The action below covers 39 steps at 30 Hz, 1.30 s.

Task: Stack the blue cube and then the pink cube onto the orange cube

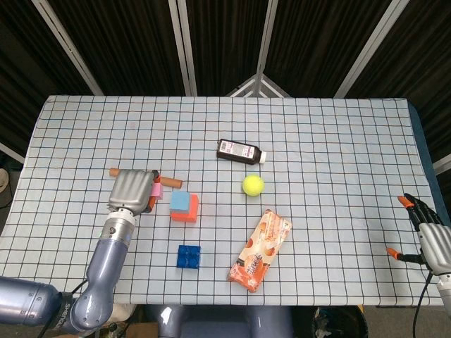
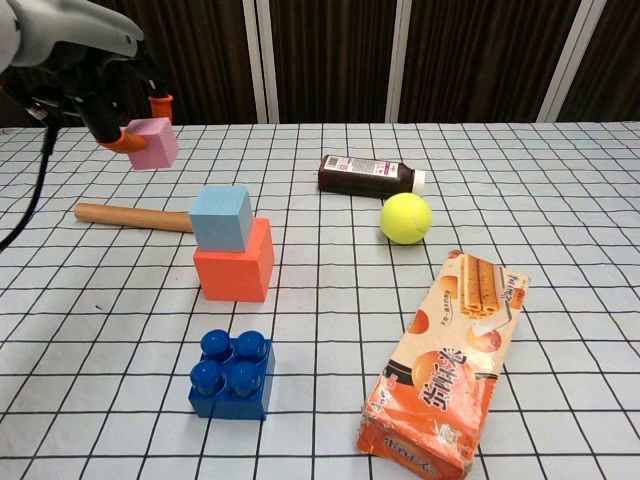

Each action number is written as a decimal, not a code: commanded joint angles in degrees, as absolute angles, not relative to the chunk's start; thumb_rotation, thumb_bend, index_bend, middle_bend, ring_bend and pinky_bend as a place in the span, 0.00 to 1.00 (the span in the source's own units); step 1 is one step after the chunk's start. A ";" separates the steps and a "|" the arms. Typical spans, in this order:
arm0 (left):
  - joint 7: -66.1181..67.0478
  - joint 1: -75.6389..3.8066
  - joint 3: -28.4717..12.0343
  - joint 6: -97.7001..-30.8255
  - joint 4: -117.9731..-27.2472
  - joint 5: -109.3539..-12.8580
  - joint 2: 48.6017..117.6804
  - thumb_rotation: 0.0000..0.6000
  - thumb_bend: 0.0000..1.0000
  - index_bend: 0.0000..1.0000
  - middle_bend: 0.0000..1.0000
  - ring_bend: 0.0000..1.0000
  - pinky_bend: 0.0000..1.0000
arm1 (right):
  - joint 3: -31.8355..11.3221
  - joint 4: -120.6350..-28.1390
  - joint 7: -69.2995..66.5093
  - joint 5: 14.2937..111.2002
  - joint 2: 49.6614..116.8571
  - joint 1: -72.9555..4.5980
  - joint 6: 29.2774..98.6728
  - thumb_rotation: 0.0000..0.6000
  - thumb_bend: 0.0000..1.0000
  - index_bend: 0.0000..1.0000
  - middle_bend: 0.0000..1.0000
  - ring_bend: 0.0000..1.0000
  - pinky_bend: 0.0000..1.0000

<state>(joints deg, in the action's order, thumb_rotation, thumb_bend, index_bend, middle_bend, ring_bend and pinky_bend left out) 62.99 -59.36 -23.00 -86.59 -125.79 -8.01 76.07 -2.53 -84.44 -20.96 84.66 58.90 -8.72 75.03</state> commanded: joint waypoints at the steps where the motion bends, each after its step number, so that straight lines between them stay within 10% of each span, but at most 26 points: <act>1: 63.66 -61.45 -23.16 -86.05 -123.59 -6.20 78.29 1.00 0.48 0.42 0.85 0.82 0.88 | -2.58 -84.25 -21.41 84.65 58.83 -8.57 75.28 1.00 0.13 0.00 0.01 0.03 0.14; 39: 65.44 -68.16 -20.95 -89.16 -116.36 -4.75 86.80 1.00 0.48 0.42 0.85 0.82 0.88 | -2.57 -82.99 -23.49 85.00 58.90 -8.56 75.39 1.00 0.13 0.00 0.01 0.03 0.14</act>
